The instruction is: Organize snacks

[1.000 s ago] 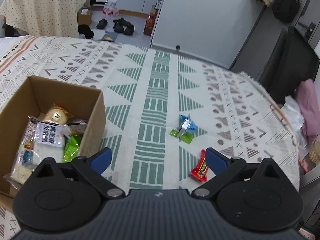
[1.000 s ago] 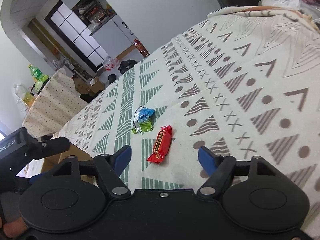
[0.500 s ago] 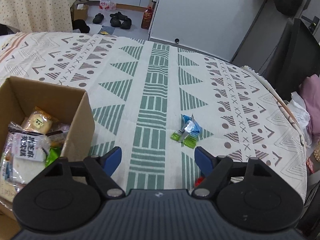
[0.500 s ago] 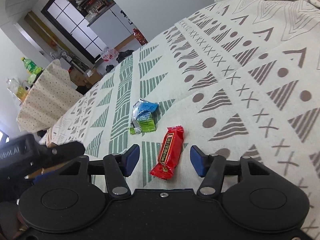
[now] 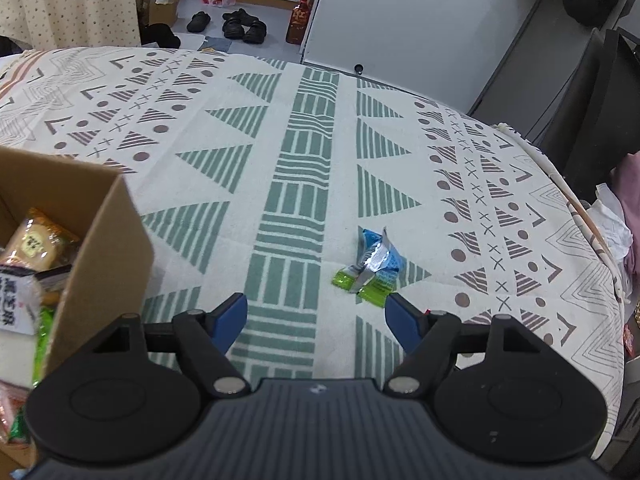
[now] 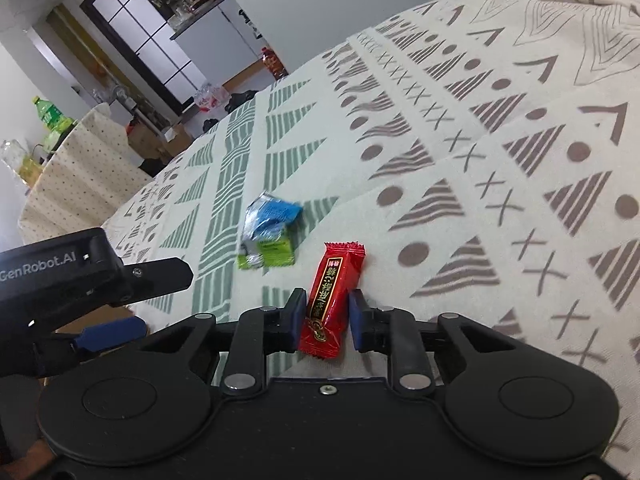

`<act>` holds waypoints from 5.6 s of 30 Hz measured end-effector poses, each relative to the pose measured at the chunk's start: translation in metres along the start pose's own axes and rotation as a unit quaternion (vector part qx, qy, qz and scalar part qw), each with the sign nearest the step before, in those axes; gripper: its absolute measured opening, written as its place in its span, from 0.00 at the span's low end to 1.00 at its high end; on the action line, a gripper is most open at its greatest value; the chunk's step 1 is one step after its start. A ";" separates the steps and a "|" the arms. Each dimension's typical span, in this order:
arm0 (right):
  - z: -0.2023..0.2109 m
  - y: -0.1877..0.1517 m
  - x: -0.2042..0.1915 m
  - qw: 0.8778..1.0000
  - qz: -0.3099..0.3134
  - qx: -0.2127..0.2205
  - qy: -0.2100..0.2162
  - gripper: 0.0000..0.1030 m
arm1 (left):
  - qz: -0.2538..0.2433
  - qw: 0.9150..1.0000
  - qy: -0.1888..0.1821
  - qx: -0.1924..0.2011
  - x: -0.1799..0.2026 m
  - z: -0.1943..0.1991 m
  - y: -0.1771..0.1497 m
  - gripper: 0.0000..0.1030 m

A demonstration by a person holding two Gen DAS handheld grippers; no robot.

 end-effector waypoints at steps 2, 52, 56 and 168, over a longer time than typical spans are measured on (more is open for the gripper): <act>0.001 0.003 0.003 1.000 -0.006 0.004 -0.001 0.22 | 0.002 1.000 -0.002 -0.003 0.003 -0.005 0.000 0.72; 0.031 0.038 -0.034 0.996 -0.011 0.077 0.032 0.23 | 0.026 0.997 0.049 0.053 -0.012 0.061 0.030 0.39; 0.040 0.040 -0.056 0.995 0.003 0.086 0.054 0.23 | 0.040 0.996 0.054 0.065 -0.027 0.083 0.032 0.39; 0.283 -0.048 -0.175 0.983 0.141 0.095 0.072 1.00 | -0.020 0.994 0.060 0.092 -0.135 0.358 -0.069 1.00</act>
Point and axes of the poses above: each gripper's, at about its wrist camera, not at the fingertips, and z roughly against the way its jaws point, x to its right, y to its top, the point moved 9 cm from there along -z, roughly the way its jaws point, and after that the axes turned 4 degrees about y, right-handed, at the moved point
